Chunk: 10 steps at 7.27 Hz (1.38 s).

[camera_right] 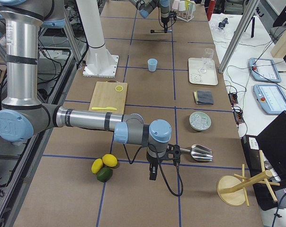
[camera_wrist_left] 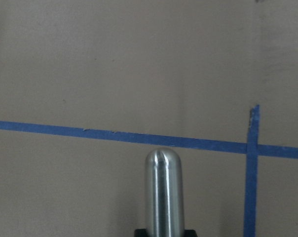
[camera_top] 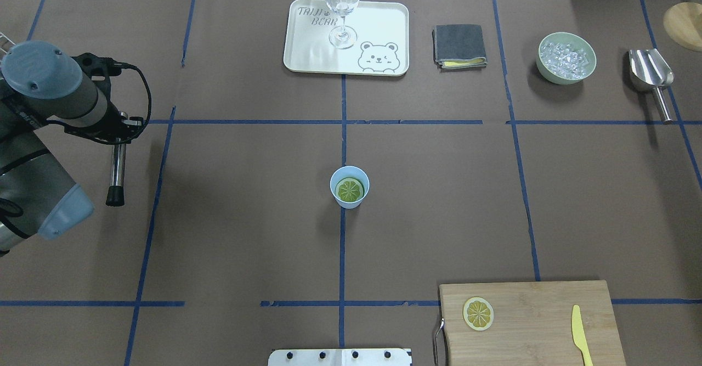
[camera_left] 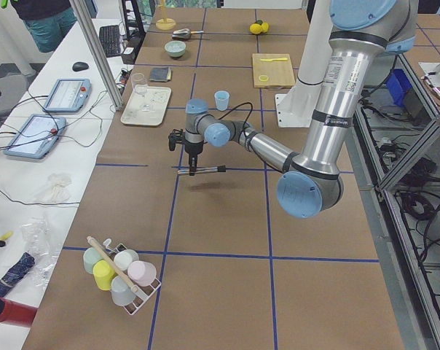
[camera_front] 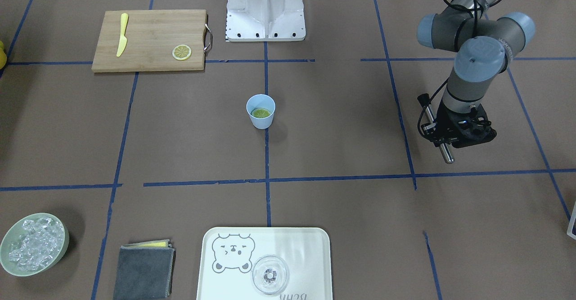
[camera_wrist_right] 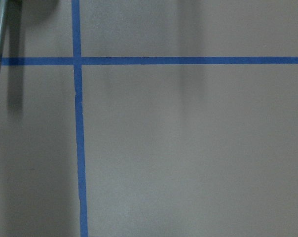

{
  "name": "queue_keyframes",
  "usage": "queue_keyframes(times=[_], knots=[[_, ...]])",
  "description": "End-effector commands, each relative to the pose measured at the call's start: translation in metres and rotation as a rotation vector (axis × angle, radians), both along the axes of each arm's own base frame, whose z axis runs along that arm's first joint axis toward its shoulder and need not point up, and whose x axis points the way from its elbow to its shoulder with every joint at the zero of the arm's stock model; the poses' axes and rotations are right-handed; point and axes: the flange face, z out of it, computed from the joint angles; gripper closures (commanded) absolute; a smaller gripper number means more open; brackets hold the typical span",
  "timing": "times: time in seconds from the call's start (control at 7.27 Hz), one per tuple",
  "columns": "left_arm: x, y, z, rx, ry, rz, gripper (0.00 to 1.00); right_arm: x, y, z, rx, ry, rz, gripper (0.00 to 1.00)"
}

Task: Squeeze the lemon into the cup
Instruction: 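Lower the steel muddler onto the table at its original spot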

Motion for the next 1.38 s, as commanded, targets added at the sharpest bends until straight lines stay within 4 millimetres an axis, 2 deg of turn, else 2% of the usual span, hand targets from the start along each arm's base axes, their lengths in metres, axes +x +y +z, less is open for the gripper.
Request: queue_keyframes(times=[0.0,0.14,0.55,0.96,1.1,1.24], knots=[[0.032,0.018,-0.002,0.065,-0.002,0.045,1.00,0.001,-0.003,-0.003,0.007,0.000,0.002,0.00],[0.049,0.028,0.001,0.095,-0.012,0.066,1.00,0.000,-0.003,-0.003,0.007,0.000,0.000,0.00],[0.052,0.030,0.003,0.128,-0.012,0.107,1.00,0.000,-0.004,-0.004,0.008,0.000,0.000,0.00],[0.029,0.049,0.051,0.163,-0.036,0.178,1.00,0.000,-0.004,-0.006,0.013,-0.002,0.000,0.00],[0.025,0.053,0.056,0.181,-0.022,0.180,1.00,0.000,-0.005,-0.008,0.018,-0.002,0.000,0.00],[0.026,0.052,0.050,0.186,-0.014,0.179,1.00,0.000,-0.006,-0.010,0.021,-0.001,0.000,0.00]])
